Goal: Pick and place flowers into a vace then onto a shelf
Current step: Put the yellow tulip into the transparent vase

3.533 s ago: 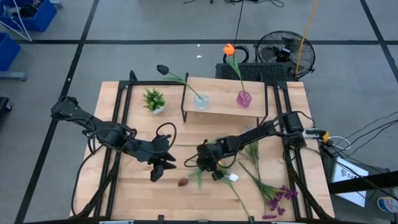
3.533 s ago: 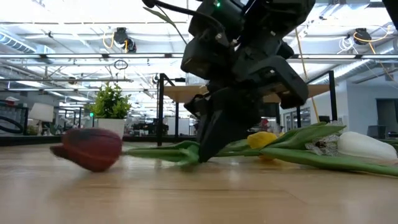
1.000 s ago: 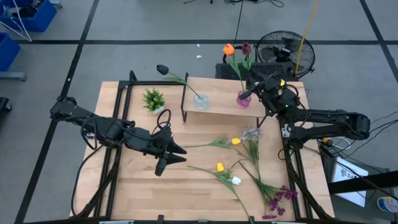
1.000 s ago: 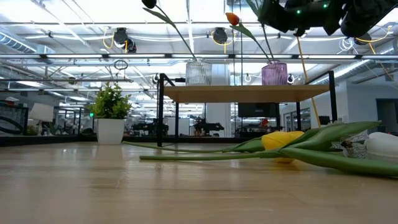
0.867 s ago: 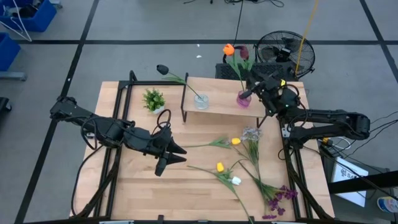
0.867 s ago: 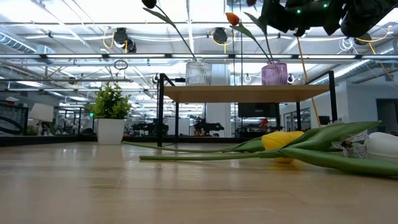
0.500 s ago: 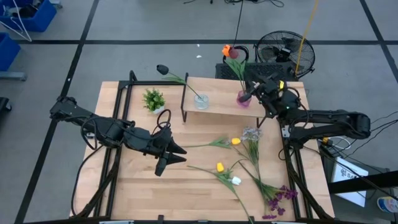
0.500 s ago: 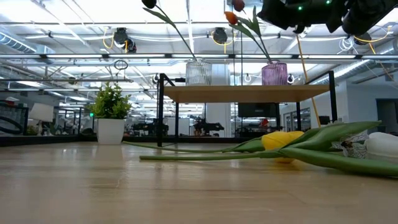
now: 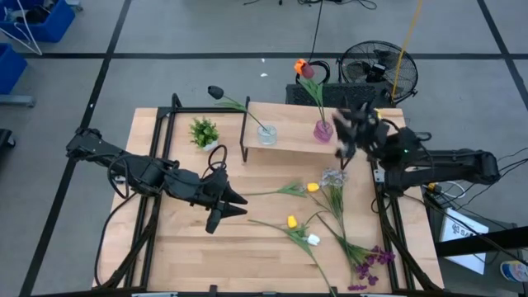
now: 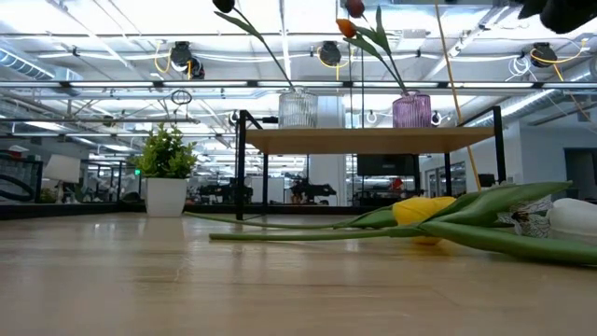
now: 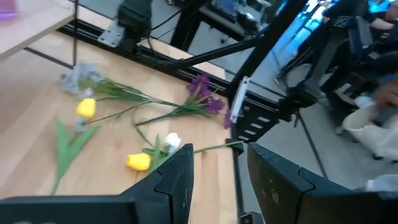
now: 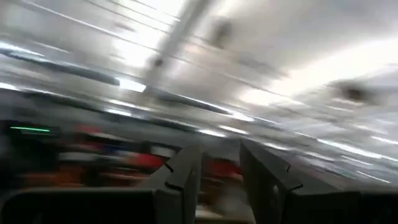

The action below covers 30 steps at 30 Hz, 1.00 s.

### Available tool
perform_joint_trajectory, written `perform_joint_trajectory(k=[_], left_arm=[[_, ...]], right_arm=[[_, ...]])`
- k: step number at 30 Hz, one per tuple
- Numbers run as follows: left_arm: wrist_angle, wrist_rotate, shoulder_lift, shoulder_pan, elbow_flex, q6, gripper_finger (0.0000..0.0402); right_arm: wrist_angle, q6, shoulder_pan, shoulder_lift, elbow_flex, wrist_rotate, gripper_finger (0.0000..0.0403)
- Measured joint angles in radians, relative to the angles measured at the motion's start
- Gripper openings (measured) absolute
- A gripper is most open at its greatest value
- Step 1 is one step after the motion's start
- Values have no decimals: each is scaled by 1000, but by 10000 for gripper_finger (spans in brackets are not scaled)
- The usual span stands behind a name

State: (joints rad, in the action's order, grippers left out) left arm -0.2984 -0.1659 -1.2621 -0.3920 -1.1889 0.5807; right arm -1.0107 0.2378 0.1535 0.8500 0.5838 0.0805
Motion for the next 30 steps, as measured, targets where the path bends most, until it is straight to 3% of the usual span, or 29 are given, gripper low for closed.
perform_joint_trajectory(k=[3, 7, 12, 16, 23, 30], left_arm=[[-35, -40, -1, 0, 0, 9, 154], [-110, -72, -32, 4, 0, 81, 154], [-174, -35, -173, 43, 1, 113, 154], [-63, 3, -326, 107, 0, 87, 154], [179, -107, -569, 239, 0, 206, 154], [428, 5, -736, 304, 0, -42, 154]], right_arm=[[25, -172, -65, -10, 0, -157, 107], [130, -363, -161, -12, 0, -164, 105], [199, -502, -246, -9, 0, -164, 105], [200, -513, -294, -7, 0, -164, 105], [201, -575, -322, -7, 0, -161, 105], [207, -594, -356, -7, 0, -161, 105]])
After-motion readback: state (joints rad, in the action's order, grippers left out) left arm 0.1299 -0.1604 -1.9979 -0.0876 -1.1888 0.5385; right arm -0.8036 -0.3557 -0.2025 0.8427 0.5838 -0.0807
